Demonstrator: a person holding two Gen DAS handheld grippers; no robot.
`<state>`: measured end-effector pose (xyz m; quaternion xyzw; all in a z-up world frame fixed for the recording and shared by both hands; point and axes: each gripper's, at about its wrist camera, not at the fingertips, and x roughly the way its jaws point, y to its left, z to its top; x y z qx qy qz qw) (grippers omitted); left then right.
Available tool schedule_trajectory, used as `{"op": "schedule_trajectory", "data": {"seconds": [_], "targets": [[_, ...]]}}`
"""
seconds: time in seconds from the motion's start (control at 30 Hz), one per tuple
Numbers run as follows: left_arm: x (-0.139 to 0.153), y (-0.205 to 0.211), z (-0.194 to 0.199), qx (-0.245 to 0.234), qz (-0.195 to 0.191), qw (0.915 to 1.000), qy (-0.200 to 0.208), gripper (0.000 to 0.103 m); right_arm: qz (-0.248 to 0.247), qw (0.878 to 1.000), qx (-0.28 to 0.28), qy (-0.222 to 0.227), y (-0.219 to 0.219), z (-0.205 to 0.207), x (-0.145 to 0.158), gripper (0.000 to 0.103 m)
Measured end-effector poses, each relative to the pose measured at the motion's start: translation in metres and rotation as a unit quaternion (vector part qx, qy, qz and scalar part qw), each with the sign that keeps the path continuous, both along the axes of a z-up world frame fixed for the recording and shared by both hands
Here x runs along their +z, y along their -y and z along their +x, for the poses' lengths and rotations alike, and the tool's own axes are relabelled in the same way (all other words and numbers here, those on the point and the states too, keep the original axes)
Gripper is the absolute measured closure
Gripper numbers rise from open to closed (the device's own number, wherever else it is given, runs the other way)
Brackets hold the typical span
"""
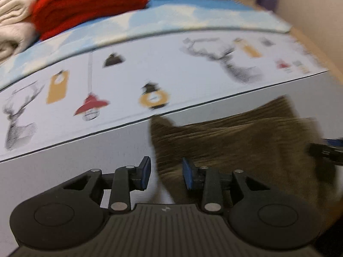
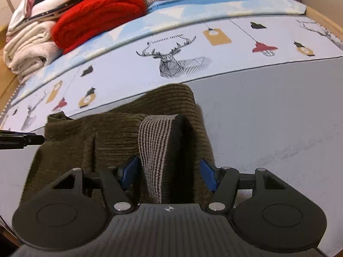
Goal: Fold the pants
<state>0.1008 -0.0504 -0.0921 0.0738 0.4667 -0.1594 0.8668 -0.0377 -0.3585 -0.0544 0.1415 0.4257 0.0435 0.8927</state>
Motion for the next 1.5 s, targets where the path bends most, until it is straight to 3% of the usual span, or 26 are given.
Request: {"op": "schedule_trajectory", "data": {"seconds": [0.07, 0.13, 0.2, 0.23, 0.27, 0.3, 0.37, 0.43, 0.5, 0.53, 0.57, 0.63, 0.67, 0.73, 0.83, 0.9, 0.97, 1.03, 1.1, 1.23, 1.33, 1.37, 1.4, 1.5], "targets": [[0.01, -0.003, -0.013, -0.045, -0.025, 0.9987, 0.001, 0.065, 0.006, 1.0, 0.004, 0.012, 0.004, -0.006, 0.006, 0.039], [0.007, 0.0, -0.029, -0.118, -0.04, 0.9918, -0.03, 0.063, -0.003, 1.0, 0.012, -0.012, 0.007, -0.005, -0.002, 0.039], [-0.015, 0.008, -0.041, -0.181, -0.011, 0.9802, -0.081, 0.061, 0.013, 0.999, -0.001, -0.04, 0.014, -0.002, -0.014, 0.026], [-0.027, 0.015, -0.049, -0.204, 0.03, 0.9754, -0.078, 0.056, 0.035, 0.998, -0.01, -0.048, 0.019, -0.001, -0.016, 0.025], [-0.036, 0.019, -0.055, -0.216, 0.058, 0.9721, -0.069, 0.055, 0.056, 0.997, -0.012, -0.054, 0.023, 0.0, -0.019, 0.023], [-0.036, 0.02, -0.056, -0.218, 0.06, 0.972, -0.064, 0.055, 0.071, 0.996, -0.013, -0.057, 0.025, 0.0, -0.019, 0.022], [-0.026, 0.016, -0.056, -0.209, 0.044, 0.9756, -0.053, 0.055, 0.062, 0.997, -0.011, -0.051, 0.024, -0.002, -0.016, 0.023], [-0.01, 0.011, -0.066, -0.224, 0.03, 0.974, -0.019, 0.055, 0.06, 0.997, -0.003, -0.043, 0.022, -0.004, -0.012, 0.023], [-0.005, 0.007, -0.077, -0.257, -0.004, 0.9661, -0.02, 0.053, 0.052, 0.997, 0.013, -0.05, 0.018, -0.006, -0.013, 0.024], [-0.01, 0.009, -0.08, -0.275, -0.009, 0.9607, -0.04, 0.051, 0.041, 0.997, 0.023, -0.058, 0.015, -0.006, -0.015, 0.024], [-0.022, 0.014, -0.084, -0.292, 0.014, 0.9545, -0.061, 0.049, 0.028, 0.997, 0.031, -0.063, 0.012, -0.006, -0.017, 0.022], [-0.033, 0.02, -0.094, -0.318, 0.053, 0.9455, -0.043, 0.047, 0.028, 0.997, 0.036, -0.067, 0.009, -0.004, -0.018, 0.016], [-0.03, 0.02, -0.091, -0.315, 0.047, 0.947, -0.044, 0.047, 0.03, 0.997, 0.033, -0.068, 0.01, -0.003, -0.018, 0.016], [-0.023, 0.012, -0.078, -0.273, 0.017, 0.9607, -0.049, 0.043, 0.035, 0.997, 0.026, -0.066, 0.012, -0.002, -0.018, 0.016], [-0.017, -0.005, -0.046, -0.161, -0.001, 0.9867, -0.026, 0.011, 0.043, 0.997, 0.018, -0.068, 0.013, 0.003, -0.022, 0.011], [-0.024, -0.021, -0.022, -0.069, -0.017, 0.9965, -0.045, 0.008, 0.042, 0.996, 0.019, -0.077, 0.012, 0.007, -0.027, 0.005], [-0.041, -0.039, -0.001, 0.01, -0.059, 0.9935, -0.097, 0.008, 0.053, 0.995, 0.021, -0.086, 0.011, 0.011, -0.032, 0.001], [-0.059, -0.052, 0.009, 0.052, -0.103, 0.9824, -0.147, 0.006, 0.059, 0.994, 0.023, -0.092, 0.01, 0.015, -0.036, 0.0], [-0.072, -0.057, 0.012, 0.067, -0.153, 0.9704, -0.174, 0.006, 0.067, 0.993, 0.024, -0.097, 0.011, 0.019, -0.04, 0.0], [-0.096, -0.051, 0.022, 0.065, -0.188, 0.9582, -0.205, 0.006, 0.082, 0.991, 0.022, -0.099, 0.012, 0.024, -0.044, 0.0], [-0.097, -0.039, 0.027, 0.055, -0.187, 0.9621, -0.191, 0.012, 0.074, 0.993, 0.026, -0.086, 0.009, 0.021, -0.04, 0.008], [-0.095, -0.035, 0.028, 0.047, -0.188, 0.9641, -0.181, 0.029, 0.074, 0.994, 0.028, -0.079, 0.008, 0.019, -0.037, 0.015], [-0.09, -0.034, 0.024, 0.039, -0.193, 0.9642, -0.177, 0.032, 0.075, 0.994, 0.029, -0.074, 0.009, 0.018, -0.035, 0.023], [-0.08, -0.024, 0.022, 0.012, -0.166, 0.9753, -0.145, 0.047, 0.074, 0.996, 0.029, -0.051, 0.008, 0.014, -0.026, 0.038]]}}
